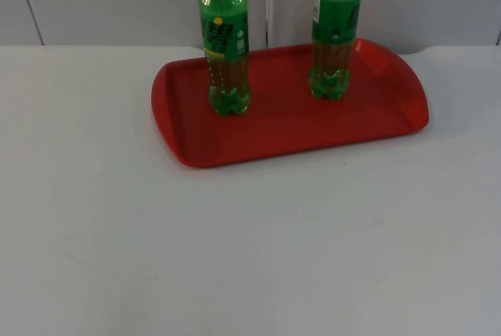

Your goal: Place the bottle upright on the tray.

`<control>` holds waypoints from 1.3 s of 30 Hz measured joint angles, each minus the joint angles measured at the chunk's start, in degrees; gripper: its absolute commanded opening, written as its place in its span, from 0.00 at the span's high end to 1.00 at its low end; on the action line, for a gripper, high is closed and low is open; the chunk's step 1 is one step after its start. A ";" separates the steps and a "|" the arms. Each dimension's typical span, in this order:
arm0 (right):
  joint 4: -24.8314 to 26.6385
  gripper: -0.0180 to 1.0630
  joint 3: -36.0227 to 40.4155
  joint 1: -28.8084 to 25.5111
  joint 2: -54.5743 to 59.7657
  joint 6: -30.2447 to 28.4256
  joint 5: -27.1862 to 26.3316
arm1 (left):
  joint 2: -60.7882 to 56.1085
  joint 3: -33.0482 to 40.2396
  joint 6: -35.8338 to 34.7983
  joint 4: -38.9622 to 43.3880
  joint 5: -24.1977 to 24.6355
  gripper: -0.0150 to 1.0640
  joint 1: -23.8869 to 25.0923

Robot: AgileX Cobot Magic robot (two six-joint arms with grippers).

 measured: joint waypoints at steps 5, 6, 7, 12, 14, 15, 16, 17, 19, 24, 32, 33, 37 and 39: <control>0.00 0.01 0.00 0.00 0.00 0.00 0.00 | 0.00 0.00 0.00 0.00 0.00 0.01 0.00; 0.00 0.01 0.00 0.00 0.00 0.00 0.00 | 0.00 0.00 0.00 0.00 0.00 0.01 0.00; 0.00 0.01 0.00 0.00 0.00 0.00 0.00 | 0.00 0.00 0.00 0.00 0.00 0.01 0.00; 0.00 0.01 0.00 0.00 0.00 0.00 0.00 | 0.00 0.00 0.00 0.00 0.00 0.01 0.00; 0.00 0.01 0.00 0.00 0.00 0.00 0.00 | 0.00 0.00 0.00 0.00 0.00 0.01 0.00; 0.00 0.01 0.00 0.00 0.00 0.00 0.00 | 0.00 0.00 0.00 0.00 0.00 0.01 0.00; 0.00 0.01 0.00 0.00 0.00 0.00 0.00 | 0.00 0.00 0.00 0.00 0.00 0.01 0.00; 0.00 0.01 0.00 0.00 0.00 0.00 0.00 | 0.00 0.00 0.00 0.00 0.00 0.01 0.00; 0.00 0.01 0.00 0.00 0.00 0.00 0.00 | 0.00 0.00 0.00 0.00 0.00 0.01 0.00; 0.00 0.01 0.00 0.00 0.00 0.00 0.00 | 0.00 0.00 0.00 0.00 0.00 0.01 0.00; 0.00 0.01 0.00 0.00 0.00 0.00 0.00 | 0.00 0.00 0.00 0.00 0.00 0.01 0.41; 0.00 0.01 0.00 0.00 0.00 0.00 0.00 | 0.00 0.00 0.00 0.00 0.00 0.01 0.41; 0.00 0.01 0.00 0.00 0.00 0.00 0.00 | 0.00 0.00 0.00 0.00 0.00 0.01 4.10; 0.00 0.01 0.00 0.00 0.00 0.00 0.00 | 0.00 0.00 0.00 0.00 0.00 0.01 5.48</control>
